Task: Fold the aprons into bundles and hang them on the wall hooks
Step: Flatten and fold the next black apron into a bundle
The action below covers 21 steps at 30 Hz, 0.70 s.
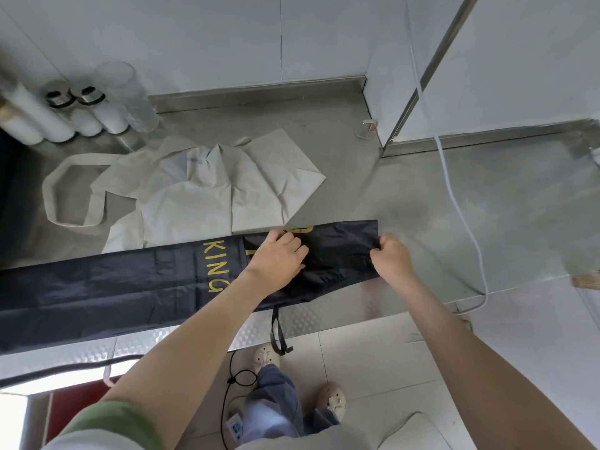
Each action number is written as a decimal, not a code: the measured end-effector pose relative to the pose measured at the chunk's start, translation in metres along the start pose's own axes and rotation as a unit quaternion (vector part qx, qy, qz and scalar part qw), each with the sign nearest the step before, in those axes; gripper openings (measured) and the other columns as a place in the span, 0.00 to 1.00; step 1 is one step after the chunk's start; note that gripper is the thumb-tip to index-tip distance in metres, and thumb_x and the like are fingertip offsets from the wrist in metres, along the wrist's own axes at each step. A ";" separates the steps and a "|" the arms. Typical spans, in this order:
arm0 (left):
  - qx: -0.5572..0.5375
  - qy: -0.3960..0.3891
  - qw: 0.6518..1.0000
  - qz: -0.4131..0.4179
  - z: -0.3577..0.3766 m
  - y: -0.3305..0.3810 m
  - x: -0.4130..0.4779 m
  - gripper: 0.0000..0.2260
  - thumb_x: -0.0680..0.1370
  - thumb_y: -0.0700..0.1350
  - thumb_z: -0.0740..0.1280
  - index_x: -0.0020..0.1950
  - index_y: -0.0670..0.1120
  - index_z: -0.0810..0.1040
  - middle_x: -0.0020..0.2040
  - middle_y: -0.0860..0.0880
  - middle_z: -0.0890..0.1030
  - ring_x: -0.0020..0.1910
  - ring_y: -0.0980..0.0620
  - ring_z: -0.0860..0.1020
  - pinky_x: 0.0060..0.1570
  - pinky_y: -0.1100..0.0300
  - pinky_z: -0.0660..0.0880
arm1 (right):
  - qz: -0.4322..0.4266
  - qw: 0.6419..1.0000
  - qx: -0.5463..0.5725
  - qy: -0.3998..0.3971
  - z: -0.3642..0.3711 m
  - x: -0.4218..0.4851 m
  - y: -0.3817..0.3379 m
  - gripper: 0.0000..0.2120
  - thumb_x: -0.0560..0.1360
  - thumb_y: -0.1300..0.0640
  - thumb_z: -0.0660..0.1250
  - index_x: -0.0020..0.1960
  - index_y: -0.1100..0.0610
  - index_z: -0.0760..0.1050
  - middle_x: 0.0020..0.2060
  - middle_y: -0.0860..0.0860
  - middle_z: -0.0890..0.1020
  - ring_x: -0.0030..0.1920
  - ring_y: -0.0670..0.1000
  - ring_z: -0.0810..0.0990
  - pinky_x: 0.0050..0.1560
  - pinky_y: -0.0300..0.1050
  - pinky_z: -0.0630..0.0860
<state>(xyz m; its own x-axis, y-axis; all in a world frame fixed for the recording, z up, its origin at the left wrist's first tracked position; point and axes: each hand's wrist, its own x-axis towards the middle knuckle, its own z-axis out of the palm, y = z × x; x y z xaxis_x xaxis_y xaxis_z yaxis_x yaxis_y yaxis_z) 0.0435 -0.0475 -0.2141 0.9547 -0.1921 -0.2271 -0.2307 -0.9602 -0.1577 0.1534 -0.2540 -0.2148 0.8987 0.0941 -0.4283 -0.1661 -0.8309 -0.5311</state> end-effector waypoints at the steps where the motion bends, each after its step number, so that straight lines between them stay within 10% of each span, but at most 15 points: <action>1: 0.010 0.010 1.000 0.003 0.000 0.000 -0.002 0.18 0.84 0.54 0.51 0.66 0.45 0.71 0.61 0.47 0.75 0.62 0.45 0.70 0.67 0.52 0.59 | 0.005 1.000 -0.004 0.006 -0.001 0.002 0.000 0.07 0.74 0.67 0.60 0.49 0.65 0.76 0.46 0.63 0.79 0.49 0.61 0.77 0.42 0.43 0.66; 8: -0.040 -0.062 0.997 -0.026 0.020 0.000 -0.023 0.26 0.83 0.55 0.43 0.77 0.44 0.58 0.75 0.45 0.63 0.75 0.45 0.60 0.74 0.51 0.56 | 0.053 0.995 0.074 0.039 -0.013 0.007 -0.001 0.07 0.74 0.64 0.60 0.38 0.62 0.73 0.35 0.58 0.75 0.39 0.58 0.72 0.34 0.46 0.63; 15: -0.112 -0.057 0.991 -0.044 0.032 0.001 -0.028 0.27 0.79 0.55 0.49 0.71 0.43 0.71 0.65 0.41 0.76 0.66 0.42 0.74 0.63 0.47 0.73 | -0.024 0.948 0.302 -0.092 -0.017 -0.013 -0.023 0.06 0.78 0.61 0.64 0.41 0.57 0.74 0.35 0.50 0.78 0.37 0.49 0.76 0.38 0.42 0.70; 21: -0.230 -0.075 0.968 -0.062 0.010 0.003 -0.026 0.27 0.82 0.59 0.42 0.75 0.48 0.64 0.76 0.43 0.57 0.77 0.46 0.51 0.74 0.52 0.42 | -0.156 0.953 0.170 -0.197 0.003 -0.034 -0.031 0.09 0.79 0.61 0.62 0.41 0.55 0.77 0.41 0.48 0.80 0.43 0.44 0.77 0.48 0.36 0.69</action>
<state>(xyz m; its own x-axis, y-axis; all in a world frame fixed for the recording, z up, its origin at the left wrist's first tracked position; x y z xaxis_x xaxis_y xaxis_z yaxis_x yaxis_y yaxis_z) 0.0162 -0.0433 -0.2182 0.9237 -0.0700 -0.3767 0.0259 -0.9695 0.2436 0.1270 -0.2297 -0.1864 0.7148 0.5618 -0.4165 -0.0983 -0.5089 -0.8552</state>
